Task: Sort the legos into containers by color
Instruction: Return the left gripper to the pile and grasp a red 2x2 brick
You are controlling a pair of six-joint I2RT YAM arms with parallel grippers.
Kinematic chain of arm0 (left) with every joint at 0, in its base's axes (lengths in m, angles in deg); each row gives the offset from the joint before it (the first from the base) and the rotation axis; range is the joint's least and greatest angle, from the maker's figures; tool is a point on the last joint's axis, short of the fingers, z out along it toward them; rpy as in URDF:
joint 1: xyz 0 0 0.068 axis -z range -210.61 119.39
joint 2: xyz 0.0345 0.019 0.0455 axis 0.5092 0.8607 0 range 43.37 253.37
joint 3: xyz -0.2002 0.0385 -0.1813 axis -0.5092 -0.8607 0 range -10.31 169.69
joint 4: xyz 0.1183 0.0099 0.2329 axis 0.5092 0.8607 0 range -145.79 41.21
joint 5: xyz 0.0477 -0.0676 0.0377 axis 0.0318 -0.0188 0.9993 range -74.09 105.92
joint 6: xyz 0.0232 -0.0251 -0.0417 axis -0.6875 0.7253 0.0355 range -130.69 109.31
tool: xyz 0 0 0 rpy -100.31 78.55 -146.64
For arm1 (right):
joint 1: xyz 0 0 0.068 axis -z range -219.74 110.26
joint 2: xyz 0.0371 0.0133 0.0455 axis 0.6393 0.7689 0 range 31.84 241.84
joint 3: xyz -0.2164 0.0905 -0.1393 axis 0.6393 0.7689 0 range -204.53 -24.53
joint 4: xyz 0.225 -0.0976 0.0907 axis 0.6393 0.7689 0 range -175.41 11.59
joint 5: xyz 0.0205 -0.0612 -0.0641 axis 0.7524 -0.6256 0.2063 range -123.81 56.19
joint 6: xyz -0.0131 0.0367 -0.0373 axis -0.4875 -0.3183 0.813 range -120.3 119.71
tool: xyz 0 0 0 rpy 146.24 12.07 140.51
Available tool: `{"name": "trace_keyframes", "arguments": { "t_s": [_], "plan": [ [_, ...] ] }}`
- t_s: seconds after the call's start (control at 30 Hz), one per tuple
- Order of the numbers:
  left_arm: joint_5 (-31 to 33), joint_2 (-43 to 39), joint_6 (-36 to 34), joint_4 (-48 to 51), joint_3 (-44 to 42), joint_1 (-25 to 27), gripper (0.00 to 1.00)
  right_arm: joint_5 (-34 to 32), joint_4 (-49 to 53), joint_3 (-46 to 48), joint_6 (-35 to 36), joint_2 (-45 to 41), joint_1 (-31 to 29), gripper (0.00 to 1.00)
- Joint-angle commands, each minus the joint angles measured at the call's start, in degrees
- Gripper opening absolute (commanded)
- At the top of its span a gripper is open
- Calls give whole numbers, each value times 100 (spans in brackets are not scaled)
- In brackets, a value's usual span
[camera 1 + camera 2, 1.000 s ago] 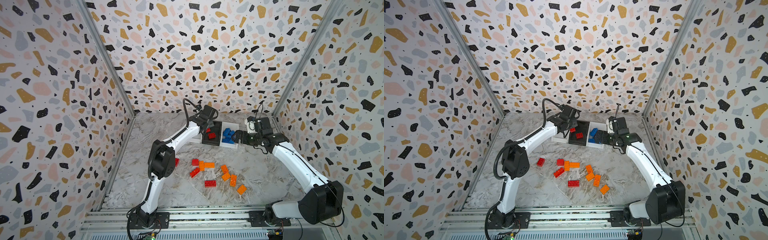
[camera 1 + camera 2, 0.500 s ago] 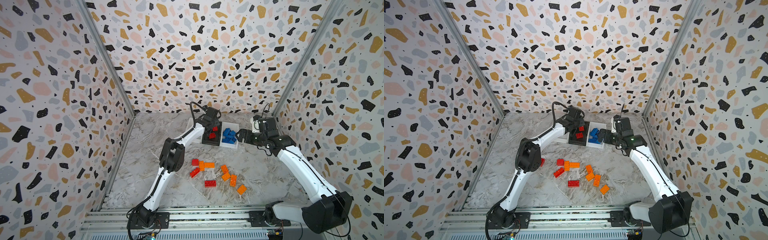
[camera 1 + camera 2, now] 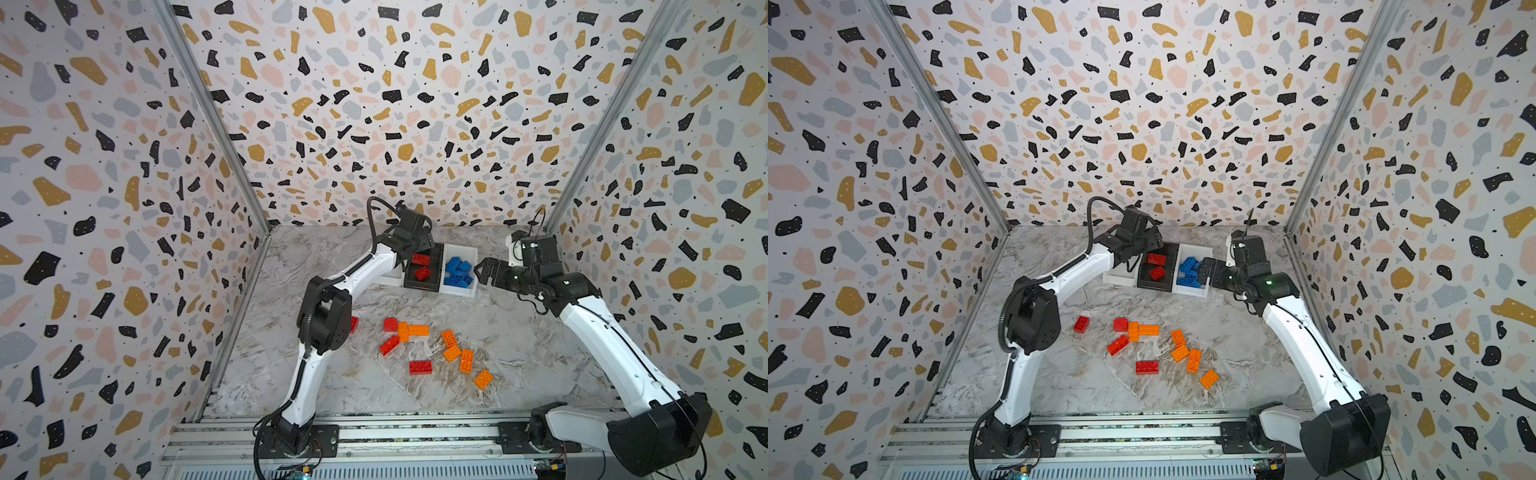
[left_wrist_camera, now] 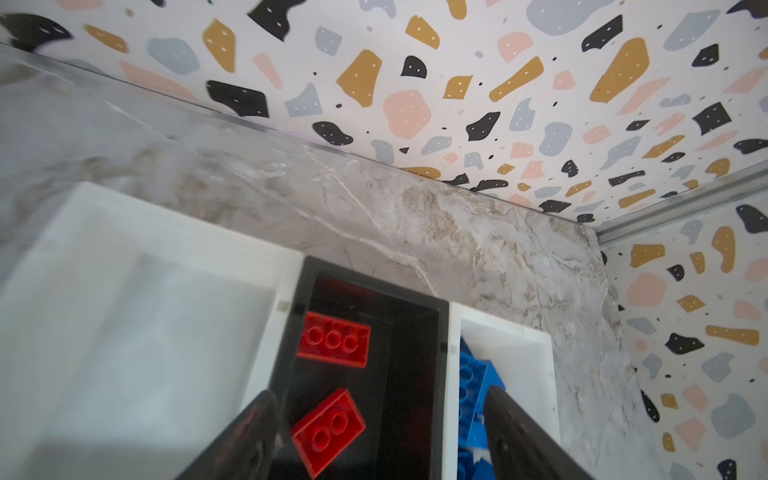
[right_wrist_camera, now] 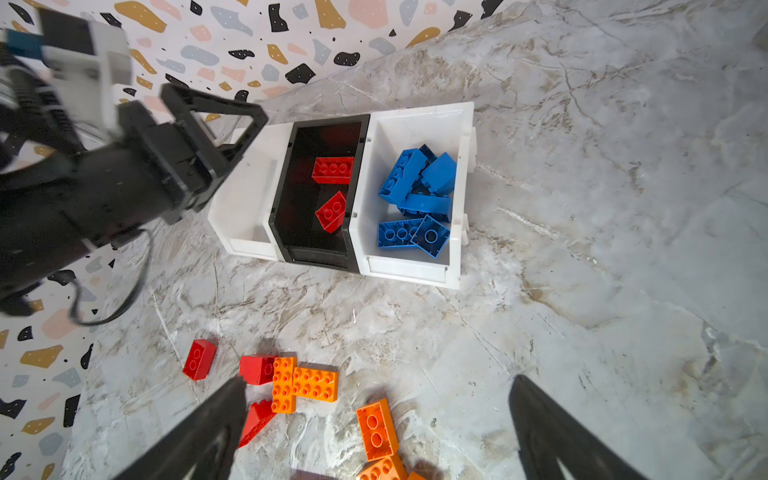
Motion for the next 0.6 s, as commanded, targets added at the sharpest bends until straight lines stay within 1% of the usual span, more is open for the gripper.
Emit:
{"name": "trace_keyframes", "arguments": {
  "t_s": [0.0, 0.1, 0.3, 0.43, 0.57],
  "plan": [
    [686, -984, -472, 119, -1135, -4, 87, 232, 54, -24, 48, 26, 1, 99],
    [996, -1801, -487, 62, -2342, -81, 91, 422, -49, 52, 65, 101, -64, 99],
    [1297, -3255, -262, 88, -4300, -132, 93, 533, -193, -22, 101, 489, -536, 99],
    [1512, -4034, -38, 279, -5275, -133, 94, 568, -264, -162, 111, 772, -889, 99],
    [1656, -4488, 141, 479, -5899, -192, 95, 535, -259, -277, 107, 916, -1118, 99]
  ]
}}
